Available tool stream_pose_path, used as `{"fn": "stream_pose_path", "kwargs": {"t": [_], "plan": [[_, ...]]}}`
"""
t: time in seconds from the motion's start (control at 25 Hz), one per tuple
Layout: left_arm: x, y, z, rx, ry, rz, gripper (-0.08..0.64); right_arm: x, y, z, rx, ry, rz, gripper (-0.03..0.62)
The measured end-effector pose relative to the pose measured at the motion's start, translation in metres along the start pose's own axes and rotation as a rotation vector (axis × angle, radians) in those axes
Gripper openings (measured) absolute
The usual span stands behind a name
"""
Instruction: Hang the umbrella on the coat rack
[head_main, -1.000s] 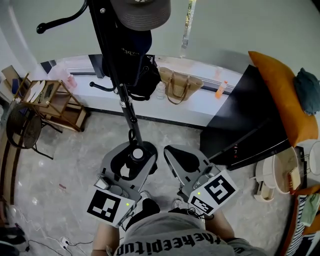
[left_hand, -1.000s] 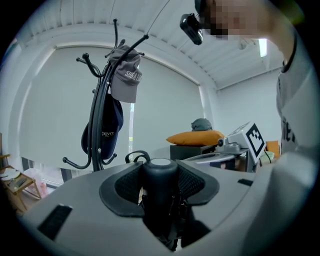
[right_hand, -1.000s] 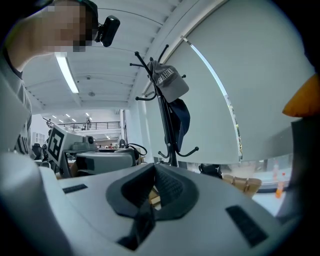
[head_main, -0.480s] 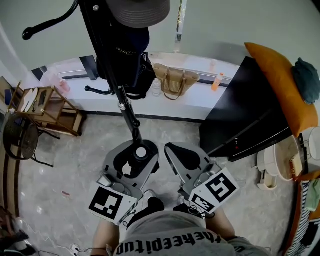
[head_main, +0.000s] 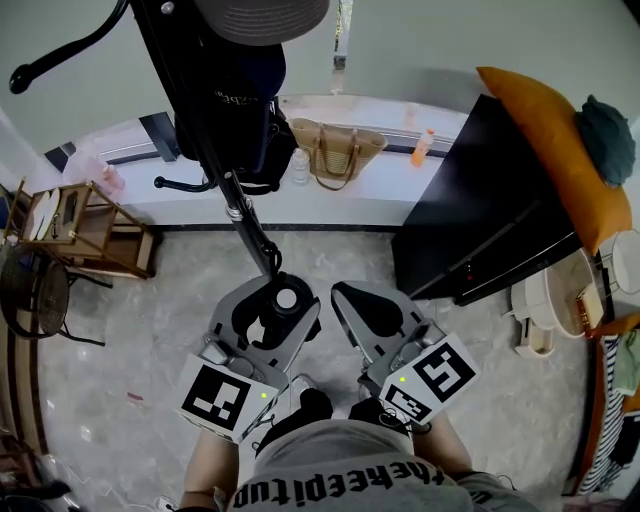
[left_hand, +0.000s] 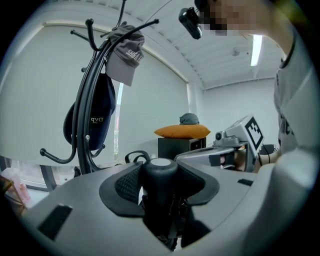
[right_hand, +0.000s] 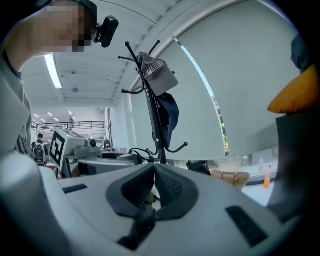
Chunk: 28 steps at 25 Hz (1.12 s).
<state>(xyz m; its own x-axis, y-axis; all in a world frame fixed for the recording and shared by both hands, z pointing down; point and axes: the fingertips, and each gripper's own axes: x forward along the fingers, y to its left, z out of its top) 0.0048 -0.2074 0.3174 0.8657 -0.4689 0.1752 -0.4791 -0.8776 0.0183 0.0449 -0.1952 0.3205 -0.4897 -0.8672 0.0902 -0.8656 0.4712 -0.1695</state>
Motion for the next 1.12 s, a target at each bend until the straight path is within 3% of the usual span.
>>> {"fn": "stream_pose_path", "kwargs": {"t": [0.44,0.72,1.12], "plan": [[0.009,0.013,-0.011,-0.016,0.018,-0.012,0.207,-0.001,-0.007,-0.005,0.018,0.014,-0.052,0.012],[0.006,0.027,-0.023,-0.023,0.086,0.009,0.207,0.003,-0.008,-0.008,0.019,0.024,-0.057,0.012],[0.005,0.041,-0.029,-0.044,0.086,0.039,0.209,0.01,-0.008,-0.008,0.016,0.029,-0.049,0.012]]}}
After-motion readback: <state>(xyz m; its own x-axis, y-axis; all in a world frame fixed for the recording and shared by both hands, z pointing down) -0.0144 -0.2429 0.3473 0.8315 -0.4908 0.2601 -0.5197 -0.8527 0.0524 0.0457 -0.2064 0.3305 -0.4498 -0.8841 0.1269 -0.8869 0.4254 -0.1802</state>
